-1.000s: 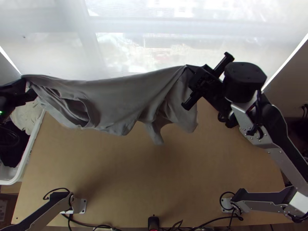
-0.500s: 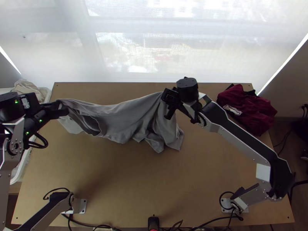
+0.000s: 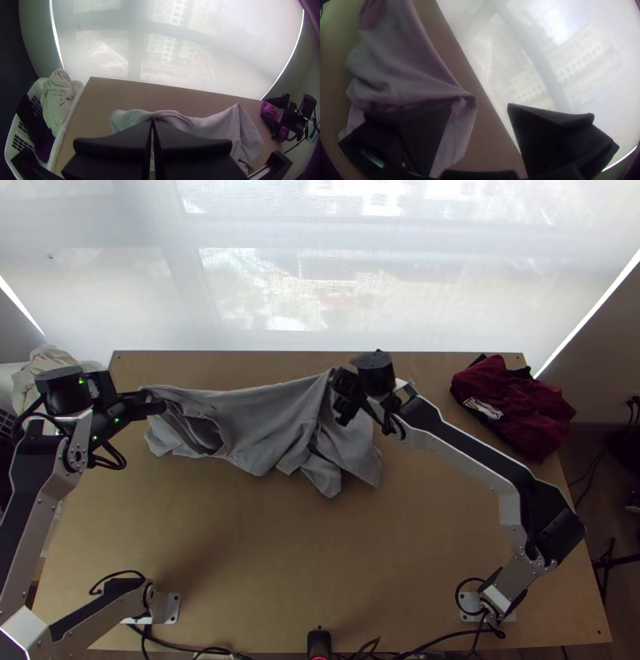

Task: Fold the t-shirt

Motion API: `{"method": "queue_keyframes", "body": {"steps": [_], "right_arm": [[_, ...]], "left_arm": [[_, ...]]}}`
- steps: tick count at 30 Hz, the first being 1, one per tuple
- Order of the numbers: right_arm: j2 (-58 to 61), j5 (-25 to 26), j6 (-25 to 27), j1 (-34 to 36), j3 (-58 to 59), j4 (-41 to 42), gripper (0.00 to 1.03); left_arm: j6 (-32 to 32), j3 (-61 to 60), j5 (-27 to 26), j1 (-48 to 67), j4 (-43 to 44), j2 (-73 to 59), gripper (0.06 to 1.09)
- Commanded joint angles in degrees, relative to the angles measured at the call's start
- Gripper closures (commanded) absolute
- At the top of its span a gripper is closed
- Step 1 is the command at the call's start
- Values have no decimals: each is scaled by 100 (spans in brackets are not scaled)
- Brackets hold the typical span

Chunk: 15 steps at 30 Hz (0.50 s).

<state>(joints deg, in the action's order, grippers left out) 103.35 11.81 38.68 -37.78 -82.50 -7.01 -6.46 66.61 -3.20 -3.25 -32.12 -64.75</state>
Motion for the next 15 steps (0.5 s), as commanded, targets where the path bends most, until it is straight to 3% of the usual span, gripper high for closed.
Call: {"method": "queue_keyframes", "body": {"steps": [1,8,15], "right_arm": [[-518,23,-361,-546,639,-486,5],[-983,-30,-607,-1566,1043,-1224,5],[-509,-153,-317,-2304,1060,-1216,7]], "left_arm": [[13,-87,4,8,232,-301,105],[-48,-139,4,26,276,-442,105],[-145,-377,4,8,329,-451,105]]}}
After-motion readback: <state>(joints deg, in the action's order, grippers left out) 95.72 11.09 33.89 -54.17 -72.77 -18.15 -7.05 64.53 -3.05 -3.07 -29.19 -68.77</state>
